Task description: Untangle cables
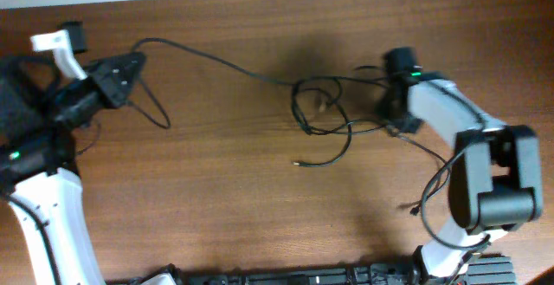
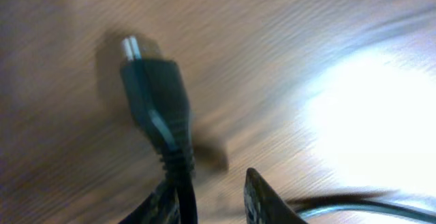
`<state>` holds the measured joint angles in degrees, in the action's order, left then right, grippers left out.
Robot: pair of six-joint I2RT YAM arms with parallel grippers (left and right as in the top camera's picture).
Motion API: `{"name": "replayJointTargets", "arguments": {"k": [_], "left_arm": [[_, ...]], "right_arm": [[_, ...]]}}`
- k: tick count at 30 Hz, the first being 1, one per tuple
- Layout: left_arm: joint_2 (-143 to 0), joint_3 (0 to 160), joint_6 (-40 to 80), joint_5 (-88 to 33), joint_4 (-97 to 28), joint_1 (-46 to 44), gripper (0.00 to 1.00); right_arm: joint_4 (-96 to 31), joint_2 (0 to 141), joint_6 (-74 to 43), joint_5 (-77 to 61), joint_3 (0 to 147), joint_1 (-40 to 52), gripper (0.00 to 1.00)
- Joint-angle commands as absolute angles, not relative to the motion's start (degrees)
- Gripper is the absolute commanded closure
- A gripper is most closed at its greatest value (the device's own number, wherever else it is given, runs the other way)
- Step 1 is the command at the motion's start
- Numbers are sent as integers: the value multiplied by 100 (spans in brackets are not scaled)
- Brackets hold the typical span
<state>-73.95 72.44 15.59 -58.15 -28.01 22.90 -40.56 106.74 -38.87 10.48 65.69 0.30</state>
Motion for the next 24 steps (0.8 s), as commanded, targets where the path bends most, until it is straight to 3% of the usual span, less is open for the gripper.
{"name": "replayJointTargets", "arguments": {"k": [1, 3, 4, 8, 12, 16, 18, 19, 20, 21, 22, 24], "left_arm": [[-7299, 7345, 1468, -5745, -2792, 2744, 100], [-7306, 7343, 1468, -5741, -2799, 2749, 100], [-7314, 7338, 1468, -5719, -2814, 2714, 100], [-7317, 7323, 1468, -4805, -3356, 2143, 100], [-7317, 7323, 1470, -3837, -3688, 1378, 100], [-7330, 7319, 1470, -2510, -3889, 703, 95], [-7487, 7317, 1474, -2158, -3957, 408, 74], [-7625, 7317, 1494, -2158, -3957, 298, 59], [-7791, 7317, 1494, -2158, -3957, 228, 43], [-7937, 7317, 1494, -2158, -3957, 193, 13], [-8117, 7317, 1575, -2158, -3959, 185, 1], [-8552, 7317, 2078, -2161, -3959, 187, 1]], "right_arm": [[-4309, 10541, -3542, 1240, 6539, -904, 71], [-4331, 10541, -3092, 690, 6539, -1306, 47], [-4331, 10541, -3015, 596, 6539, -1361, 43], [-4329, 10226, -2418, -941, 6556, -1109, 41], [-4318, 9144, -2099, -1140, 6571, -650, 38], [-4313, 8014, -1435, -1723, 6569, -132, 27], [-4313, 8014, -1236, -2104, 6569, 325, 24], [-4311, 8068, -1234, -2102, 6569, 620, 23], [-4303, 8132, -1219, -2099, 6569, 930, 23], [-4281, 8197, -1216, -2071, 6569, 1179, 20], [-4241, 8287, -1085, -2080, 6569, 1431, 19], [-4191, 8543, -792, -2049, 6569, 2069, 18]]}}
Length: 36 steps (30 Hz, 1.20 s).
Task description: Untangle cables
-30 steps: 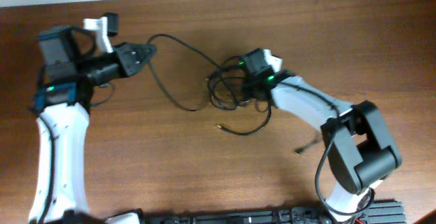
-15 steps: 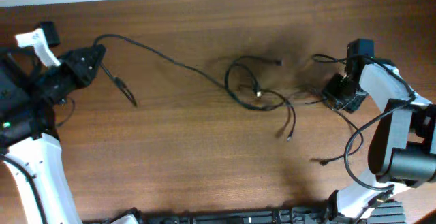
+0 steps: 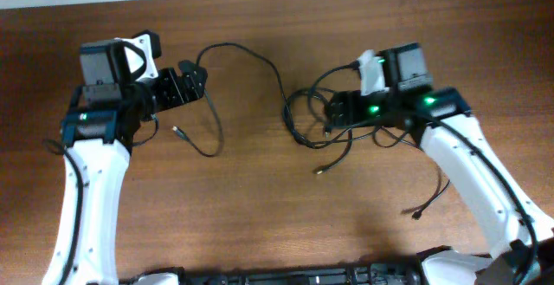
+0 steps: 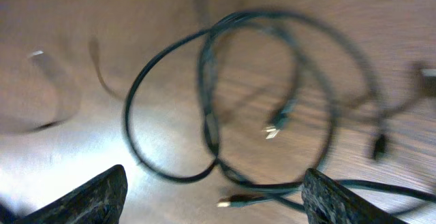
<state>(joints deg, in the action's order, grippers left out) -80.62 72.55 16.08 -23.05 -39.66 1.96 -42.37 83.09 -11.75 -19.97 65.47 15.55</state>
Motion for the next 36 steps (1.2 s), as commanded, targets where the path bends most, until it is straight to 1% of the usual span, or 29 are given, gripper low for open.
{"name": "replayJointTargets", "arguments": {"k": [1, 2, 5, 6, 7, 8, 9, 10, 11, 12, 13, 15, 18, 20, 21, 23, 24, 25, 26, 28, 29, 30, 31, 32, 33, 36], "left_arm": [[-8788, 7317, 2394, -2163, -3959, 185, 1], [-8952, 7317, 2604, -2165, -3957, 185, 1], [-9135, 7317, 2744, -2421, -3959, 185, 1], [-9139, 7317, 2744, -2453, -3959, 185, 1], [-9139, 7317, 2746, -2453, -3957, 185, 1], [-9139, 7317, 2766, -2460, -3959, 185, 1], [-9139, 7317, 2764, -2464, -3962, 156, 1], [-9139, 7317, 2764, -2467, -3979, 108, 1], [-9139, 7319, 2764, -2491, -3986, 49, 1], [-9139, 7317, 2762, -2600, -3997, -49, 1], [-9139, 7317, 2764, -2724, -3997, -204, 1], [-9139, 7319, 2764, -2727, -3997, -421, 1], [-9139, 7317, 2626, -3096, -3979, -521, 1], [-9139, 7317, 1918, -3553, -3931, -521, 1], [-9139, 7317, 1258, -4053, -3931, -521, 1], [-9139, 7317, 161, -4818, -3931, -528, 0], [-9139, 7319, -167, -4987, -3931, -528, 2], [-9139, 7317, -521, -5019, -3929, -561, 9], [-9139, 7317, -801, -5013, -3927, -622, 13], [-9139, 7317, -1020, -4678, -3826, -847, 16], [-9139, 7317, -1017, -4134, -3717, -1074, 21], [-9153, 7317, -1017, -3522, -3605, -1415, 30], [-9205, 7317, -1013, -2930, -3463, -1688, 37], [-9290, 7317, -969, -2526, -3330, -1879, 40], [-9424, 7317, -910, -2248, -3179, -2045, 40], [-9992, 7317, -392, -1944, -2864, -2237, 47]], "right_arm": [[-4093, 8718, -753, -1778, 6569, 2335, 19], [-3913, 8949, -753, -1474, 6569, 2547, 19], [-3398, 9767, -799, -1354, 6569, 2875, 19], [-3389, 9959, -799, -1376, 6569, 2936, 25], [-3374, 10134, -799, -1538, 6569, 3009, 40], [-3267, 10162, -799, -1629, 6569, 3048, 69], [-3181, 10127, -969, -1629, 6604, 3048, 92], [-3164, 10086, -1262, -1653, 6733, 3013, 96], [-3173, 10044, -1372, -1820, 6888, 2974, 96], [-3188, 9935, -1402, -2471, 7360, 2880, 96], [-3277, 9861, -1402, -2733, 7887, 2862, 96], [-3409, 9839, -1446, -2783, 8567, 2862, 96], [-3310, 9839, -2600, -2504, 8947, 2766, 96], [-3188, 9839, -3103, -2327, 8947, 2641, 96], [-3144, 9839, -3417, -2333, 8947, 2541, 96], [-3116, 9839, -3697, -2335, 8947, 2453, 96], [-3061, 9839, -3697, -2357, 8949, 2427, 96], [-3033, 9839, -3704, -2359, 8949, 2429, 96], [-3013, 9839, -3758, -2381, 8949, 2429, 96], [-2880, 9839, -3970, -2563, 8949, 2429, 96], [-2801, 9839, -3972, -2661, 8973, 2427, 96], [-2805, 9837, -3970, -2663, 9037, 2429, 96], [-2805, 9819, -3968, -2687, 9109, 2427, 96], [-2805, 9804, -3946, -2681, 9172, 2427, 96], [-2805, 9795, -3927, -2679, 9249, 2421, 96], [-2963, 9782, -3594, -2674, 9592, 2139, 96]]}}
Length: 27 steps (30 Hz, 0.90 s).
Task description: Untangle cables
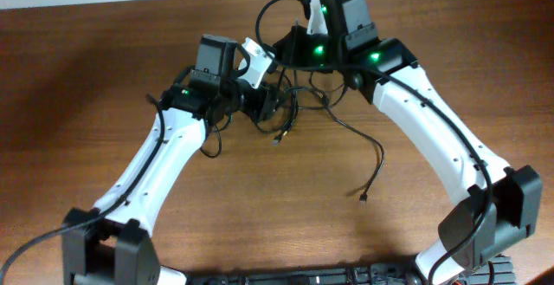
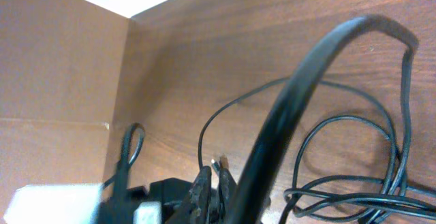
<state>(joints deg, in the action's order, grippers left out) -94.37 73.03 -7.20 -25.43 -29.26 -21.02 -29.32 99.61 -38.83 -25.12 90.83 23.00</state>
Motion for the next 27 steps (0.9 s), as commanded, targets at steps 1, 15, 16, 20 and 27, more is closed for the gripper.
{"name": "replayJointTargets", "arguments": {"k": [1, 15, 16, 20, 27], "left_arm": [[-10178, 7317, -270, -1946, -2860, -2233, 47], [-10971, 7321, 342, -1614, -3253, -2235, 32], [-10969, 7367, 388, -1990, -3151, -2222, 21], [-10969, 7555, 388, -2742, -2910, -2016, 3], [-10971, 7553, 388, -2720, -2985, -1153, 1]], "right_arm": [[-3044, 9773, -3465, -2676, 9773, 1931, 96], [-5164, 9684, -2246, -2635, 12475, -1166, 96], [-5387, 9686, -2119, -2633, 12473, -1009, 96], [-6366, 9856, -2095, -1831, 12160, 12, 96], [-6790, 10261, -1527, -1457, 10766, 956, 96]]}}
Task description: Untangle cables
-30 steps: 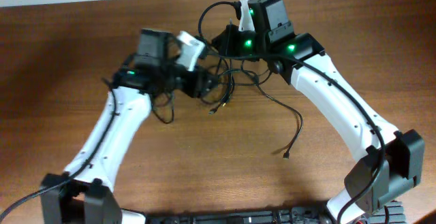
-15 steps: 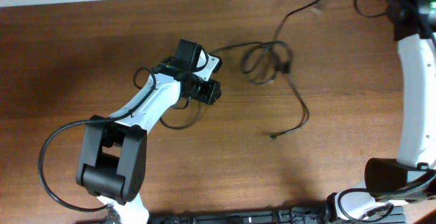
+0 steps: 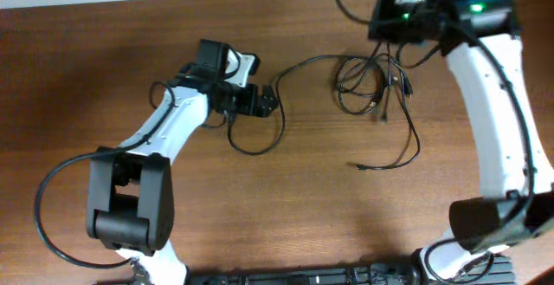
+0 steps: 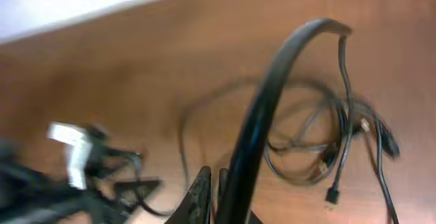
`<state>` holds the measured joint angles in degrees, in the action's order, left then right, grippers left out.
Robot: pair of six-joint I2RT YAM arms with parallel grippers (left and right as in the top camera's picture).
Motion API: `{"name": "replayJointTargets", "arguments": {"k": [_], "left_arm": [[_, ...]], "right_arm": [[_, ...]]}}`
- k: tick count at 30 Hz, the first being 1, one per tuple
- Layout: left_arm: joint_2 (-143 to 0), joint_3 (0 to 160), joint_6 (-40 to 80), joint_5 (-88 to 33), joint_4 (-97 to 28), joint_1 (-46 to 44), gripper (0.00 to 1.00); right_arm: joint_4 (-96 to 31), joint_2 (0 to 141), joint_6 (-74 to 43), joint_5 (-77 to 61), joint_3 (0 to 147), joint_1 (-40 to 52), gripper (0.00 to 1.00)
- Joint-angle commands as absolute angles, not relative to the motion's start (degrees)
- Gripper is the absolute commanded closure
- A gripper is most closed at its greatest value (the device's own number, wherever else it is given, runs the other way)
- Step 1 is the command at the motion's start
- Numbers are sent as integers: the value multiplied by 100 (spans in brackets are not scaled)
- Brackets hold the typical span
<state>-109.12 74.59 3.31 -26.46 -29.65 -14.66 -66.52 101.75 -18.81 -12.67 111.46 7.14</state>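
Observation:
A tangle of thin black cables (image 3: 368, 81) lies on the brown table right of middle; in the right wrist view the tangle (image 4: 320, 149) shows small plugs. My right gripper (image 3: 377, 23) is raised over the table's back edge, shut on a thick black cable (image 4: 272, 94) that arcs up beside its fingers (image 4: 203, 186). My left gripper (image 3: 261, 101) is left of middle, shut on a black cable (image 3: 307, 60) that runs right to the tangle. A slack loop (image 3: 255, 146) hangs below it.
One loose cable end (image 3: 359, 165) trails down from the tangle towards the table's middle. The pale wall edge runs along the back. A dark base strip (image 3: 303, 278) sits at the front edge. The left gripper (image 4: 102, 176) appears blurred in the right wrist view.
The grippers have parted: my right one went right and back with its cable and the tangle, my left one stayed left of middle. A cable now spans between them.
At first my arms stood far apart, the left holding a cable end, the right beside the tangle. Then both were nearer the middle. Then they met over the tangle at the back. Now they are apart again, each holding a cable.

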Motion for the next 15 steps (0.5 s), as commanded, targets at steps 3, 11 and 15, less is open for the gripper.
{"name": "replayJointTargets", "arguments": {"k": [3, 11, 15], "left_arm": [[-10971, 7553, 392, -2718, -2982, -709, 1], [-10971, 7553, 982, -2353, -3341, 786, 1], [-10971, 7548, 980, -2261, -3395, 869, 1]], "right_arm": [[-7140, 10232, -880, -1905, 10645, 1780, 96], [-6963, 10149, -478, -2185, 13159, 2849, 96], [-7242, 10175, -493, -1927, 12442, 2849, 96]]}}
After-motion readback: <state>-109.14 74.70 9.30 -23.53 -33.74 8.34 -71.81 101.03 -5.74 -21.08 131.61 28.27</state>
